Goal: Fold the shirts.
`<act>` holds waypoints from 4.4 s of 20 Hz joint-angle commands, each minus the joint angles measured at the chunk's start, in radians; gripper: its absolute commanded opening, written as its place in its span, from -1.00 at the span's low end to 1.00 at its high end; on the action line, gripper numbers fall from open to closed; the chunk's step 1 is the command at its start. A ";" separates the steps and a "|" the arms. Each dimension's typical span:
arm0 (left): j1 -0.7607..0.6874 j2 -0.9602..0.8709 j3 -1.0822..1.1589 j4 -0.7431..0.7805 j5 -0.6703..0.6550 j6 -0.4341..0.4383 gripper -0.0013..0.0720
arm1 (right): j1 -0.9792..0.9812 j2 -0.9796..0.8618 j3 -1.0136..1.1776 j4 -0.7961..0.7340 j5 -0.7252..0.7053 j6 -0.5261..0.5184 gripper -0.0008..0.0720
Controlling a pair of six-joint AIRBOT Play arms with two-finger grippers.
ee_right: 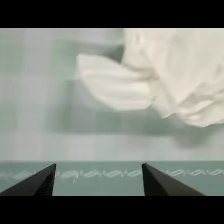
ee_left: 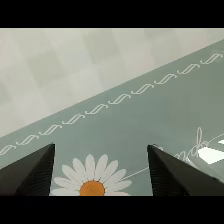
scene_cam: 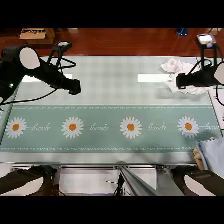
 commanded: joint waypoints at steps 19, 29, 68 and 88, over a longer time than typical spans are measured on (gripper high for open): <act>0.006 0.029 0.053 -0.195 -0.055 0.000 0.89 | -0.328 -0.585 0.001 -0.023 -0.622 0.404 0.54; 0.024 0.033 0.298 -0.195 -0.146 -0.001 0.89 | -0.306 -0.088 0.001 -0.015 -0.734 0.279 -0.91; 0.152 0.327 -0.274 -0.120 -0.109 -0.042 0.89 | -0.044 0.163 0.000 0.117 0.153 -0.224 0.35; 0.290 -0.010 -0.728 -0.648 0.187 0.233 0.88 | -0.674 0.167 -0.262 0.877 0.145 -0.566 0.35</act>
